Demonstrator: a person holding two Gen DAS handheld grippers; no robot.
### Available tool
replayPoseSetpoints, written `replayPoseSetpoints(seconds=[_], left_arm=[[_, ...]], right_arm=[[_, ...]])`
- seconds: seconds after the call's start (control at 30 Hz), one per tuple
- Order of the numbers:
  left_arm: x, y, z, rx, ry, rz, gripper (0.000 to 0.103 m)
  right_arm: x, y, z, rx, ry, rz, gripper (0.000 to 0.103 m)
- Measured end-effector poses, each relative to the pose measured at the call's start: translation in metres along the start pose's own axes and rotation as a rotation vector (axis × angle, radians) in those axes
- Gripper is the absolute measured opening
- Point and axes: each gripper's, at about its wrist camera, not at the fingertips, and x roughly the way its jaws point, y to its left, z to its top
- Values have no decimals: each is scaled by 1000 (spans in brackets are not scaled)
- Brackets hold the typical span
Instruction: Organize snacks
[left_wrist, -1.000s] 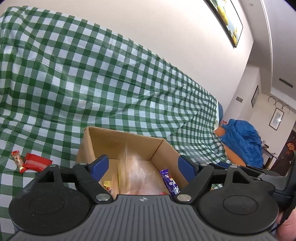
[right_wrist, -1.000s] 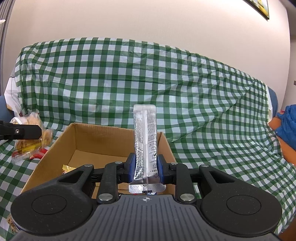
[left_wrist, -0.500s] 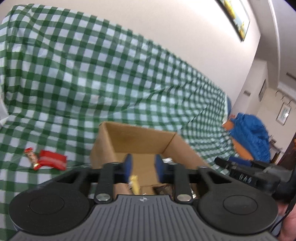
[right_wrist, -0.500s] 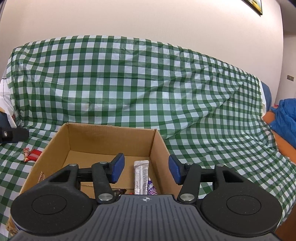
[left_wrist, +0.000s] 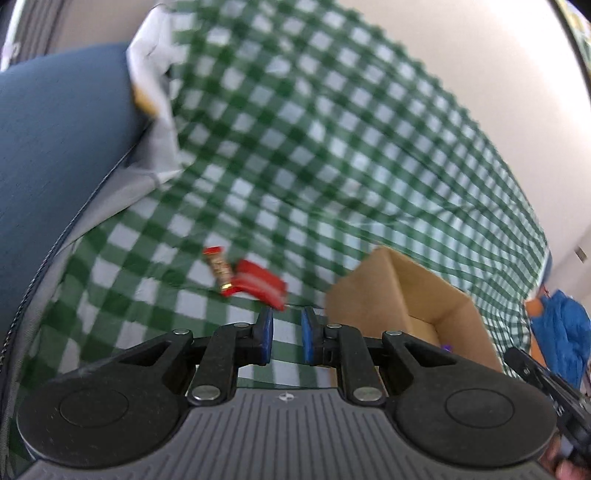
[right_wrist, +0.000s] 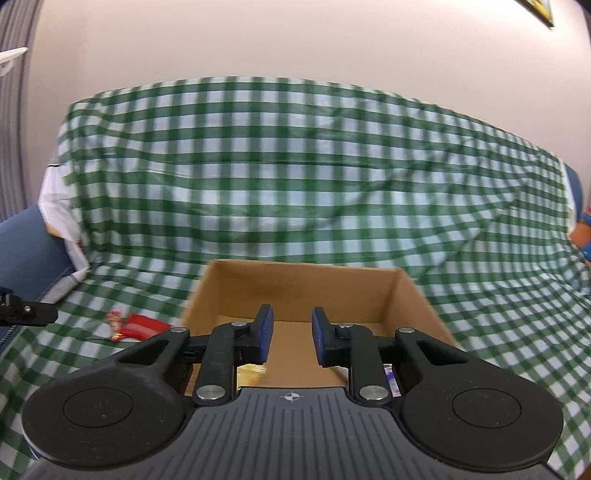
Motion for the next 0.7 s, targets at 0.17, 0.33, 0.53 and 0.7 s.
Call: replayPoseSetpoints(seconds=[0.17, 0.33, 0.53, 0.7], left_arm=[[24, 9, 8, 4, 43, 38, 18], [68, 6, 11, 49, 60, 97, 25], [121, 4, 15, 89, 12, 230, 87], [161, -3, 15, 127, 17, 271, 99]], right_arm=[[9, 12, 0, -6, 11, 45, 24], [13, 7, 1, 24, 23, 57, 24], [13, -4, 2, 23, 20, 62, 24], [17, -13, 2, 25, 30, 56, 24]])
